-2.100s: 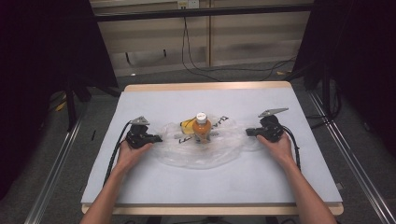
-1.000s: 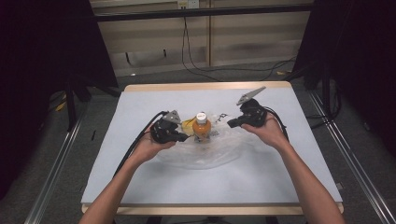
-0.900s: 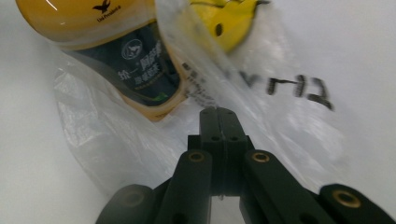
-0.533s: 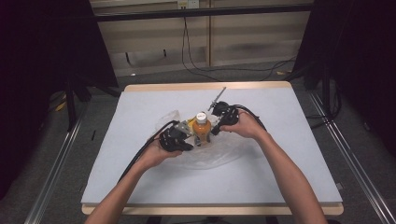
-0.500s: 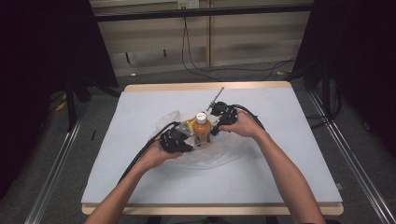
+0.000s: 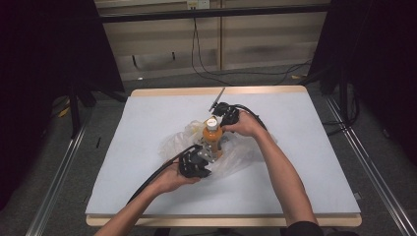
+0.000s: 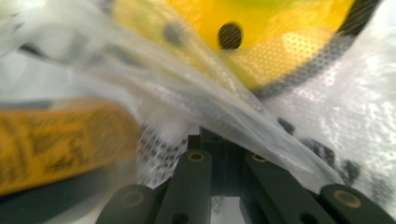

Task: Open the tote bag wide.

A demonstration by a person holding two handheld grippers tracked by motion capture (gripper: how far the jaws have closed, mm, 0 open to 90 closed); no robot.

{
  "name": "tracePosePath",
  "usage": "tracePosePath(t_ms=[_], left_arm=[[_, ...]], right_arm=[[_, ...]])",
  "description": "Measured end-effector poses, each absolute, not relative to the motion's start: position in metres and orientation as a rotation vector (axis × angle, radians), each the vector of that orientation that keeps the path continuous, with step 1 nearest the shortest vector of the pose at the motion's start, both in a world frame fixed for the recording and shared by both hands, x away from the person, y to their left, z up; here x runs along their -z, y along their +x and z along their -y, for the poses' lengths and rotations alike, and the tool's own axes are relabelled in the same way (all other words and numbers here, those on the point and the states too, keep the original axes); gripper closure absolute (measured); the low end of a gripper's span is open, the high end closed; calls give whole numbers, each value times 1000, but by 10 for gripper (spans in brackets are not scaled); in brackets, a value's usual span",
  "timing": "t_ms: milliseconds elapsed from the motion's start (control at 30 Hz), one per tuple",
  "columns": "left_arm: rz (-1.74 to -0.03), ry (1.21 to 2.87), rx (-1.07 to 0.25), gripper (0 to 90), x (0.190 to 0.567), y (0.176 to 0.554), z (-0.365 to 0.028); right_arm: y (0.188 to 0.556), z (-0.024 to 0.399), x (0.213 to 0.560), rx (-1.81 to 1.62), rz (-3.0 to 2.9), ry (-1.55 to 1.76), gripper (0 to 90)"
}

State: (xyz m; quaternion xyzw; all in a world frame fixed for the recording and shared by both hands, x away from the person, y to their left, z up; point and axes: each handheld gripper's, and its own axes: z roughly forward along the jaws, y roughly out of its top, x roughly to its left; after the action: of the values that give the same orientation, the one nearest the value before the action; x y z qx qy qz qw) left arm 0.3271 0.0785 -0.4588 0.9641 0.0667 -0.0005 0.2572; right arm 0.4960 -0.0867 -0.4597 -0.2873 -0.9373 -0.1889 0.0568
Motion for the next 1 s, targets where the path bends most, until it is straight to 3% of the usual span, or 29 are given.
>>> tracePosePath(t_ms=[400, 733, 1000], left_arm=[[111, 2754, 7, 900, 450, 271, -61], [111, 2768, 26, 900, 449, 253, -60], [127, 2746, 143, 900, 450, 258, -63]], right_arm=[[524, 77, 459, 544, 2936, -1008, 900], [537, 63, 457, 427, 3063, -1082, 900], [551, 71, 459, 464, 3060, -1202, 900]])
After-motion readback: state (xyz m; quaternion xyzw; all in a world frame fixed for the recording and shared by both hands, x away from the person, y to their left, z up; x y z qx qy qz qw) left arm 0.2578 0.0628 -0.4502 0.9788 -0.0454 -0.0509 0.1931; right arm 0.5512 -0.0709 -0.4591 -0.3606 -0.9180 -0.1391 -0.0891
